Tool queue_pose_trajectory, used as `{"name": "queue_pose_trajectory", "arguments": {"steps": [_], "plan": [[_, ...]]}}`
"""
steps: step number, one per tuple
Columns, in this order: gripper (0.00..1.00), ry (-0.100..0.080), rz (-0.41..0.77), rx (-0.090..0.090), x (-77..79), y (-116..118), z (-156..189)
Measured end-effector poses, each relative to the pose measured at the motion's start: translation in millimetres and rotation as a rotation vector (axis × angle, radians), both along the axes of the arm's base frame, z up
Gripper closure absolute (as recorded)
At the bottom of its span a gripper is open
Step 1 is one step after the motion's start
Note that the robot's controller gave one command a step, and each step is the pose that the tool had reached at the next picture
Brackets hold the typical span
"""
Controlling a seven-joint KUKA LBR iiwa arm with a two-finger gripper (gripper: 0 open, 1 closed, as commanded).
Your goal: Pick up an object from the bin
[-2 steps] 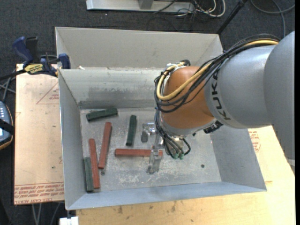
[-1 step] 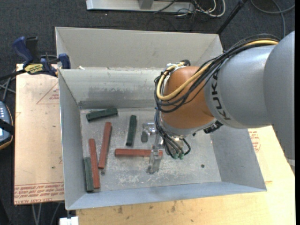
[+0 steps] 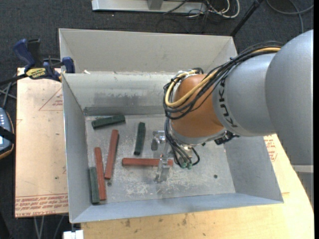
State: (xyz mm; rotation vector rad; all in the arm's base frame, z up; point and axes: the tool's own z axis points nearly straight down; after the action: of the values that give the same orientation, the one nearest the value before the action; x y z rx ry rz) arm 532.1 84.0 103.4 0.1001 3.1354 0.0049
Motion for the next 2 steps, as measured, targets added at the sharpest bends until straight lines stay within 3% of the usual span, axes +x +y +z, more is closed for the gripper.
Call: {"name": "queue_pose_trajectory", "arguments": {"steps": [1, 2], "plan": [[1.0, 0.003, -0.146, -0.001, 21.7, 27.8, -32.7], [1.0, 0.003, -0.146, 0.0, 21.8, 27.8, -32.7]]}}
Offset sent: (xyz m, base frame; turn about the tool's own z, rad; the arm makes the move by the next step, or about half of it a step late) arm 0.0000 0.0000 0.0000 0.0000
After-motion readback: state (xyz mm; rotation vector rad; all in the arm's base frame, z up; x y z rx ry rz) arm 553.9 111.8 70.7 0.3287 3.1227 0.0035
